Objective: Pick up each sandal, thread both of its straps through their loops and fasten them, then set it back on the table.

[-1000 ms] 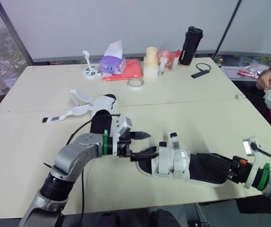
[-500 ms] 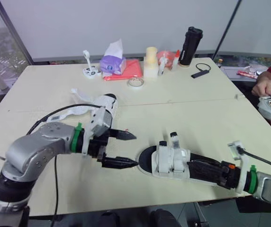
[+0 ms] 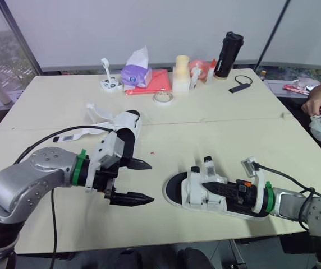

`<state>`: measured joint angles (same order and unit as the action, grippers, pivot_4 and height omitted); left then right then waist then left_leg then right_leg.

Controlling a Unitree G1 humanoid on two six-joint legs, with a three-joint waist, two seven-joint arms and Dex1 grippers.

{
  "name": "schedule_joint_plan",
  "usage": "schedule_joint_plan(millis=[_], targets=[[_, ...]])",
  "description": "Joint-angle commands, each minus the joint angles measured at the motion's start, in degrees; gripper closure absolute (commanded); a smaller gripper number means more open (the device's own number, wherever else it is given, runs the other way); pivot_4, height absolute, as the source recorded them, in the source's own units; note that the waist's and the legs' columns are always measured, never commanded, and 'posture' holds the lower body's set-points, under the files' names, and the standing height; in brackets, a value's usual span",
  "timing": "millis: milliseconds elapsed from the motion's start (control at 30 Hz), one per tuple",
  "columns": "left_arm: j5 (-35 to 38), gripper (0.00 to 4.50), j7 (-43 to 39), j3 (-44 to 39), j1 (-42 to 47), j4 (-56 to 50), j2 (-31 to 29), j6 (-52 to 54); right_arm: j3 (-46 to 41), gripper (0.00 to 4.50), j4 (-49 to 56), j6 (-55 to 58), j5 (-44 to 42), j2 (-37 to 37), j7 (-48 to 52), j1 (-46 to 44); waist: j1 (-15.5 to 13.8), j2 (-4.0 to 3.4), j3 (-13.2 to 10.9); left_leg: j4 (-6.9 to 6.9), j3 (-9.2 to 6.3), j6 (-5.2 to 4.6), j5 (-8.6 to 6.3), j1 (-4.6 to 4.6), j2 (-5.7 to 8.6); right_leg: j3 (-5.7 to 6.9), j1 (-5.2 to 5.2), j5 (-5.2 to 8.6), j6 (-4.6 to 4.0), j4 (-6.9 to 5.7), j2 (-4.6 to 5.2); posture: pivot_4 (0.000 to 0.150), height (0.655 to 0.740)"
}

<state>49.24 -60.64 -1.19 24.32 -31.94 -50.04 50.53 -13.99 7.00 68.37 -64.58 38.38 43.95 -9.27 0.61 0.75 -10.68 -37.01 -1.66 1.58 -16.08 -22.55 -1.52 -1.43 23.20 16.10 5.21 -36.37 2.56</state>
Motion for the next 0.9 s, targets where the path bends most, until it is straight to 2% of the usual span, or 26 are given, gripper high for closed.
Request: schedule_joint_plan(millis=[33, 67, 167, 267, 367, 433, 533, 633, 800, 900], targets=[[-0.81, 0.0, -0.89, -0.98, -0.6, -0.71, -1.66, -1.71, -1.23, 3.94, 0.42, 0.25, -1.51, -0.26, 0.63, -1.37, 0.09, 0.0, 0.0, 0.0, 0.0, 0.0, 0.0, 0.01, 0.0, 0.0, 0.0, 0.0, 0.0, -0.02, 0.0, 0.15, 0.74], [-1.07, 0.0, -1.21, -0.79, -0.81, -0.77, -2.04, -1.89, -1.22, 4.46, 0.47, 0.39, -1.6, -0.26, 0.57, -1.52, 0.2, 0.01, 0.0, 0.0, 0.0, 0.0, 0.0, 0.02, 0.0, 0.0, 0.01, 0.0, 0.0, -0.06, -0.01, 0.15, 0.74], [-2.97, 0.0, -2.3, 0.5, -2.1, -0.8, -3.03, -3.52, -1.84, 4.46, 1.75, 0.55, -1.95, -0.62, -0.96, -1.06, 0.13, 0.01, 0.0, -0.03, 0.01, 0.0, 0.0, 0.05, -0.01, -0.01, 0.0, 0.0, 0.0, -0.13, -0.02, 0.15, 0.74], [-5.11, 0.0, -2.24, 1.78, -2.86, -0.22, -2.63, -5.24, -6.49, 4.46, 3.43, -0.3, -5.94, -3.08, -6.29, -1.1, 0.01, 0.02, -0.01, -0.08, 0.0, 0.0, 0.0, 0.05, -0.01, -0.01, 0.0, 0.0, -0.01, -0.15, -0.02, 0.15, 0.74], [-9.21, 0.0, -1.02, 3.84, -3.17, 1.35, -1.48, -8.34, -13.02, 4.46, 3.52, -4.68, -10.68, -8.41, -17.19, -4.29, 0.05, -0.01, -0.02, -0.12, 0.02, 0.0, 0.0, 0.05, 0.01, -0.03, 0.02, 0.0, 0.0, -0.23, 0.0, 0.15, 0.74], [-13.9, 0.0, 2.2, 5.74, -2.32, 4.0, 1.48, -11.86, -16.44, 4.46, 1.7, -10.05, -9.97, -12.76, -28.17, -8.73, 0.19, -0.05, -0.04, -0.16, 0.03, 0.01, 0.0, 0.05, 0.01, -0.06, 0.06, 0.0, 0.0, -0.35, 0.0, 0.15, 0.74], [-19.39, 0.0, 4.67, 8.54, -1.51, 7.41, 5.55, -16.6, -18.06, 4.46, -1.38, -16.77, -5.33, -17.52, -40.79, -15.29, 0.18, -0.08, -0.07, -0.22, 0.11, 0.09, 0.05, 0.09, 0.05, -0.18, 0.19, 0.0, 0.0, -0.67, 0.01, 0.15, 0.74], [-20.52, 0.0, 4.45, 10.08, -2.09, 7.94, 7.94, -18.37, -18.45, 4.46, -8.71, -24.14, 1.57, -20.08, -48.96, -21.84, 0.21, -0.09, -0.06, -0.18, 0.11, 0.1, 0.06, 0.09, 0.04, -0.17, 0.26, 0.0, -0.01, -0.77, 0.0, 0.15, 0.74], [-21.21, 0.0, 5.66, 10.59, -2.79, 7.32, 10.32, -18.31, -21.48, 4.46, -20.82, -34.88, 8.49, -20.94, -55.97, -29.76, 0.18, -0.24, -0.15, -0.13, 0.13, 0.12, 0.07, -0.07, 0.03, -0.18, 0.41, 0.0, -0.01, -0.79, 0.03, 0.15, 0.74], [-21.2, 0.0, 6.34, 10.13, -3.43, 6.85, 10.79, -17.95, -22.08, 4.46, -25.52, -38.25, 10.65, -20.72, -56.28, -31.97, 0.24, -0.33, -0.17, -0.14, 0.24, 0.15, 0.09, -0.18, 0.03, -0.28, 0.59, -0.01, -0.01, -0.87, 0.08, 0.15, 0.74]])
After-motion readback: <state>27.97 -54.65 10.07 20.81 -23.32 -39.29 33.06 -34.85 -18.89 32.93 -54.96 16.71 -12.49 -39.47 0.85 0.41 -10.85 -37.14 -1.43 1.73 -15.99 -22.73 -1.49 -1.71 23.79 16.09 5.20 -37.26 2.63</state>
